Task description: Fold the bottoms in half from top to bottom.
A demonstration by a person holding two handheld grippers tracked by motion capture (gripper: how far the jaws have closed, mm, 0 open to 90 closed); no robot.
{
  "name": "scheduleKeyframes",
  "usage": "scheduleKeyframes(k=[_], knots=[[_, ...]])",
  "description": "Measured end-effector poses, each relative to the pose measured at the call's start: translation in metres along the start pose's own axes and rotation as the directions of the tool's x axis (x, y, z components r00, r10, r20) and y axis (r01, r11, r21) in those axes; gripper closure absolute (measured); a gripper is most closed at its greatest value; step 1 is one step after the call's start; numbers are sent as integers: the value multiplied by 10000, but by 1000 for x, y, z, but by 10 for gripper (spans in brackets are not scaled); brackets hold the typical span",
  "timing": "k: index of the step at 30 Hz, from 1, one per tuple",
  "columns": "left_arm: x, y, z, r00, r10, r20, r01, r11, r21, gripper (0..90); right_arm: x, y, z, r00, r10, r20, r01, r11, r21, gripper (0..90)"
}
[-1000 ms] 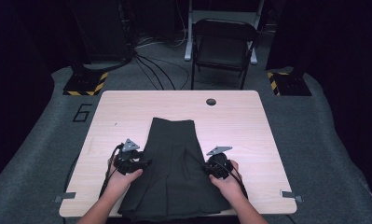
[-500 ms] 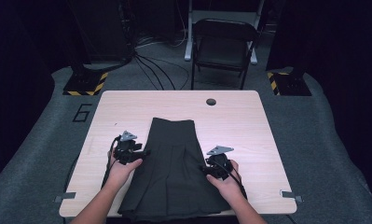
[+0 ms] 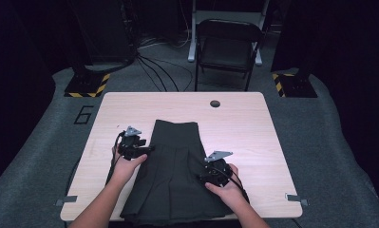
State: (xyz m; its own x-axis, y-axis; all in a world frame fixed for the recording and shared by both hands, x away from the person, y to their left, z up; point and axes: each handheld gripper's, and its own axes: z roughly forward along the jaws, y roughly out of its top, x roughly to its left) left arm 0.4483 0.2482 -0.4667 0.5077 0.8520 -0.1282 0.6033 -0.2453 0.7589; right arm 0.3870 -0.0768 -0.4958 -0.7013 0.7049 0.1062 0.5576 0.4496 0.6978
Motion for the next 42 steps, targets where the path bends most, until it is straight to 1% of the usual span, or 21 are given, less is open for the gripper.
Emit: scheduleKeyframes(k=[1,2,3,6,7,10,11,13,15,19,20,27,28,29,31,32,34,36,38,41,42], knots=[[1,1,0,10000,57,23,-57,10000,20,475,0,0,1,10000,-60,-12,60,10000,9,407],[0,2,1,9999,-110,69,109,9999,27,478,1,0,1,10000,-47,-54,47,10000,64,406],[1,3,2,10000,30,-9,-30,10000,23,480,2,0,2,9999,-91,-91,91,9999,70,403],[-1,6,5,9999,-108,-106,107,9999,-84,474,3,0,3,9996,-265,-112,267,9995,164,402],[0,7,6,9999,-9,-150,8,10000,-39,471,4,0,3,9997,-216,-140,219,9995,231,404],[-1,12,9,9999,-79,-144,78,9999,-72,456,4,-2,4,9992,-377,-135,379,9992,149,455],[0,13,9,9998,59,-197,-60,10000,-76,454,4,-2,4,9993,-308,-225,314,9992,248,482],[-1,15,13,9996,-78,-281,76,9999,-74,449,3,-3,6,9995,-234,-226,239,9994,238,523],[1,16,16,9997,-11,-263,9,10000,-68,447,1,-5,6,9994,-115,-332,127,9993,339,552],[3,17,23,9996,-43,-294,45,10000,60,441,-3,-7,8,9990,45,-448,-30,9994,340,572],[3,17,25,9993,-183,-336,184,9998,46,440,-4,-8,9,9988,59,-490,-47,9997,239,576],[4,18,35,9984,-329,-458,335,9994,122,432,-3,-9,9,9992,-161,-359,171,9994,288,583],[5,19,37,9987,-188,-467,198,9996,214,427,-2,-9,9,9992,-178,-348,190,9993,334,584],[4,19,39,9985,-305,-446,316,9992,247,420,-2,-9,10,9994,-210,-289,219,9994,278,584],[2,19,43,9984,-241,-510,254,9993,260,413,-2,-9,9,9993,-231,-292,240,9991,335,585],[3,19,44,9988,-81,-479,101,9991,413,411,-1,-9,9,9995,-93,-288,103,9993,356,586],[1,18,49,9984,-165,-534,185,9991,377,409,-1,-9,9,9995,-107,-285,117,9993,343,586],[1,17,52,9981,58,-613,-20,9981,609,409,-1,-9,10,9996,-2,-279,9,9997,243,586],[1,16,55,9974,153,-708,-101,9973,733,409,-2,-9,9,9993,-224,-289,233,9992,325,586],[1,15,59,9970,-115,-764,162,9980,611,408,-1,-9,10,9992,-310,-242,317,9990,307,585],[2,15,60,9969,13,-780,41,9976,693,408,-1,-9,10,9992,-314,-250,322,9991,293,585]])
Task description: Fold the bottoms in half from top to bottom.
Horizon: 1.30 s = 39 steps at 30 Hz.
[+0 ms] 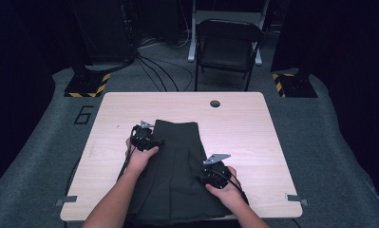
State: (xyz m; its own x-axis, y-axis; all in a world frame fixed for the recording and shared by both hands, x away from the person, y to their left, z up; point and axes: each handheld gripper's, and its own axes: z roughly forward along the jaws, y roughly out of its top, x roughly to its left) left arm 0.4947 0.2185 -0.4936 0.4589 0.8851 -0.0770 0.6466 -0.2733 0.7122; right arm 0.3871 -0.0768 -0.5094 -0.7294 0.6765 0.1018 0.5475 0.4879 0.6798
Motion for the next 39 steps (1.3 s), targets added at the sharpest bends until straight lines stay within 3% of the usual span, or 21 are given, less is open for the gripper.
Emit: scheduleKeyframes(k=[3,10,12,14,17,18,23,24,25,28,39], knots=[[2,0,2,9999,2,-110,-2,10000,9,406,0,0,0,10000,2,-28,-2,10000,-11,585],[7,-2,9,9988,-418,-235,418,9991,-37,379,0,0,0,9998,162,-84,-162,9999,-44,586],[9,-2,9,9995,-208,-254,211,9997,101,369,0,0,0,9998,153,-87,-153,9999,-38,587],[9,-3,11,9992,-309,-252,311,9995,62,363,0,-1,0,9999,139,-78,-139,9999,-64,587],[12,-3,12,9993,-372,-77,372,9993,36,362,-1,-1,0,9999,97,-95,-98,9999,-84,588],[11,-4,14,9980,-627,-46,626,9980,-74,362,-1,-1,0,9999,96,-97,-97,9999,-94,589],[13,-4,14,9992,-391,39,391,9991,139,365,-2,-1,0,9999,118,-108,-119,9999,-93,589],[11,-4,16,9979,-643,31,643,9979,10,365,-2,-1,0,9999,119,-111,-120,9999,-92,589],[13,-4,15,9987,-509,96,508,9986,121,366,-2,-1,0,9999,123,-111,-124,9999,-95,589],[14,-5,17,9948,-991,233,990,9951,42,372,-2,-1,0,9998,125,-124,-127,9999,-97,589],[17,-6,21,9949,-998,165,997,9950,90,355,-2,-1,0,9998,133,-143,-135,9999,-106,590]])
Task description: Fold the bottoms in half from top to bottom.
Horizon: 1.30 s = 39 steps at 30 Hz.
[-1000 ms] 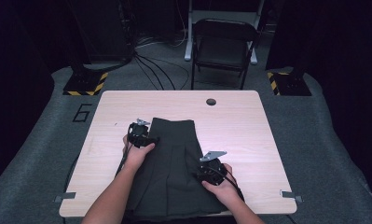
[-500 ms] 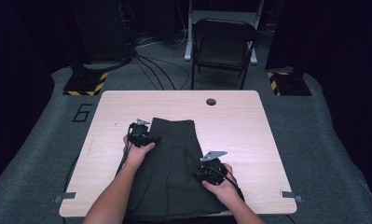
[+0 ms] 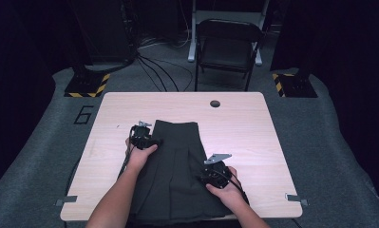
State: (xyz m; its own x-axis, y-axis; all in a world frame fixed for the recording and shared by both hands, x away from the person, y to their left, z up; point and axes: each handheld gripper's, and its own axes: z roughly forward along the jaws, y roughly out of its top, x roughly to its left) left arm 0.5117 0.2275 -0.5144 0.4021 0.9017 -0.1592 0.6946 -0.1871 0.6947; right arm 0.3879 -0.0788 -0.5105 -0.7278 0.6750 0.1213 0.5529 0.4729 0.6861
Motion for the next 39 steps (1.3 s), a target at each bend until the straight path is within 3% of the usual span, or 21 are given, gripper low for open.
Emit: scheduleKeyframes(k=[8,16,19,23,30,39], knots=[[0,1,0,9998,-41,192,43,10000,-62,406,0,0,0,10000,-4,18,4,10000,2,589],[0,4,-4,10000,-75,-11,75,9999,-117,654,0,0,0,10000,43,14,-43,10000,-78,589],[1,5,-6,9989,-465,-3,465,9988,-134,736,0,0,0,10000,27,13,-27,10000,-71,589],[0,7,-10,9994,-345,-36,344,9992,-200,816,0,0,0,10000,57,-6,-57,9999,-89,589],[-6,10,-17,9991,-418,33,419,9979,-485,855,0,0,0,10000,55,1,-55,9999,-85,589],[-16,19,-37,9984,59,556,4,9937,-1124,862,0,-1,0,10000,24,24,-24,10000,-60,590]])
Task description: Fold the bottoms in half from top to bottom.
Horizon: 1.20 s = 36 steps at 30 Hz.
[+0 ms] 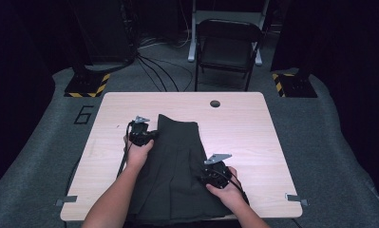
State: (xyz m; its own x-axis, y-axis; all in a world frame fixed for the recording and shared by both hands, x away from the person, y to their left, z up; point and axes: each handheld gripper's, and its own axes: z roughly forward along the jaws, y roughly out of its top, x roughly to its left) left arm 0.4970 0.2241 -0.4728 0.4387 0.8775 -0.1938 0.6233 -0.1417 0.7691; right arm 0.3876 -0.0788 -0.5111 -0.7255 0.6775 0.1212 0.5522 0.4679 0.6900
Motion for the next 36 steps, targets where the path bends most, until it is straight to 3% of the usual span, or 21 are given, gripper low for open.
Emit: scheduleKeyframes(k=[11,16,24,28,29,32,33,36], knots=[[-28,9,-20,9933,978,614,-941,9937,-602,864,1,0,0,10000,49,51,-49,10000,-6,595],[-41,8,-28,9810,1669,992,-1608,9847,-671,864,0,0,0,10000,93,31,-93,10000,-13,600],[-66,-9,-31,9557,2188,1967,-2093,9755,-680,864,-1,0,0,9999,172,7,-172,9998,39,605],[-76,-18,-29,9467,2341,2211,-2252,9721,-653,864,-1,0,-1,9998,198,2,-198,9998,47,605],[-78,-20,-27,9454,2390,2215,-2310,9710,-617,864,0,0,-1,9993,384,-23,-384,9992,57,603],[-84,-26,-23,9388,2510,2359,-2464,9679,-491,863,-4,0,-2,9986,460,-267,-460,9989,29,582],[-86,-28,-22,9387,2503,2371,-2452,9681,-511,863,-3,0,-2,9966,752,-352,-752,9972,3,578],[-90,-33,-18,9344,2607,2428,-2583,9651,-422,862,-6,1,-5,9953,841,-475,-847,9963,-111,562]])
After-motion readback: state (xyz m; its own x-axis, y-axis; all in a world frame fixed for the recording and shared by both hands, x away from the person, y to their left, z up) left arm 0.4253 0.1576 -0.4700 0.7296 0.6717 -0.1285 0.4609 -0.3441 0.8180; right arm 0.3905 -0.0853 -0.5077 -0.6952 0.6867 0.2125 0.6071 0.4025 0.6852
